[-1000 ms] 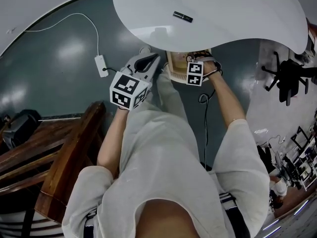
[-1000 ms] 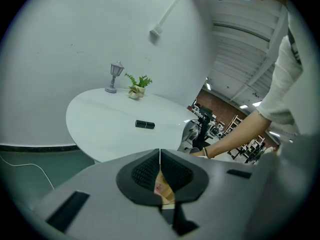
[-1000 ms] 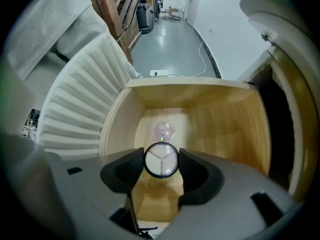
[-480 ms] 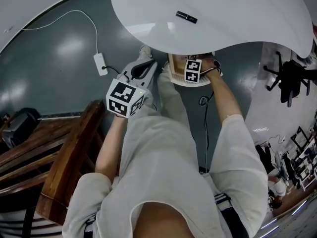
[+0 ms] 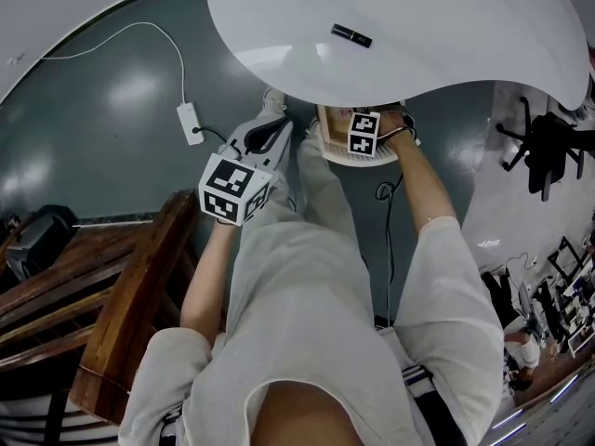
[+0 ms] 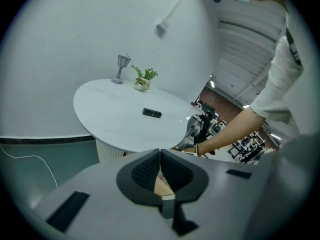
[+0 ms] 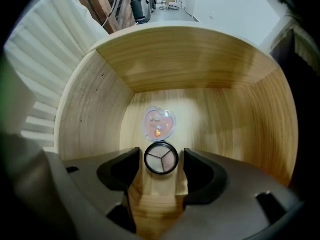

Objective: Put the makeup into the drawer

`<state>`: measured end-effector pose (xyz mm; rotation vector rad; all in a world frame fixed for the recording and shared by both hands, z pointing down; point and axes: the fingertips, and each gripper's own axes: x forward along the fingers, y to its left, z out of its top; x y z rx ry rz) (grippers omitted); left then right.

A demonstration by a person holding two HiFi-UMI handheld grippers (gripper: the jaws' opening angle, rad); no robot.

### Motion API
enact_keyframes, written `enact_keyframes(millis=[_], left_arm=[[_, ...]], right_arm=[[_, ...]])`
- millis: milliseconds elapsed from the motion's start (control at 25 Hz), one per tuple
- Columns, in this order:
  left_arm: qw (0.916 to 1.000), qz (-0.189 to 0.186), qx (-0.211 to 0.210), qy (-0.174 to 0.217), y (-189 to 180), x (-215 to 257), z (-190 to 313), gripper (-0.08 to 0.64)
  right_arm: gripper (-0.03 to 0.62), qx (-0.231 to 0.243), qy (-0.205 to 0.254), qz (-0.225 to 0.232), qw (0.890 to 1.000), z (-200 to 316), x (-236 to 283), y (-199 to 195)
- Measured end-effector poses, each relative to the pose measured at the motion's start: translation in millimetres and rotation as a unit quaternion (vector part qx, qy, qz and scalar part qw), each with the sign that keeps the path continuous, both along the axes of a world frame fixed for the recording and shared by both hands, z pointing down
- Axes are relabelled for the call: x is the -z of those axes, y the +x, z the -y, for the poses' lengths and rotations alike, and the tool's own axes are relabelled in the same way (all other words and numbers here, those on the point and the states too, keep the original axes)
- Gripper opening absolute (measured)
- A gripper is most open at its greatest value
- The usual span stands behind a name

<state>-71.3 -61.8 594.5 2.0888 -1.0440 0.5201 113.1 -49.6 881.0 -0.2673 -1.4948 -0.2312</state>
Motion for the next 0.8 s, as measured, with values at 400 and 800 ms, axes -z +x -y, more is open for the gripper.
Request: enact_keyframes(millis=[400, 800], left_arm=[[0.9999, -0.007, 0.001, 0.014, 10.1, 14.6, 3.9, 0.014], [0.9989, 0.004, 0.009, 0.046, 13.2, 40.3, 4.4, 0.014]], right_arm=[[0.242, 0.059, 0.033, 0.032, 0.997, -2.6, 41.2, -8.3], [0.224, 0.061, 0.074, 0.087, 0.992, -13.8, 99.0, -14.8]])
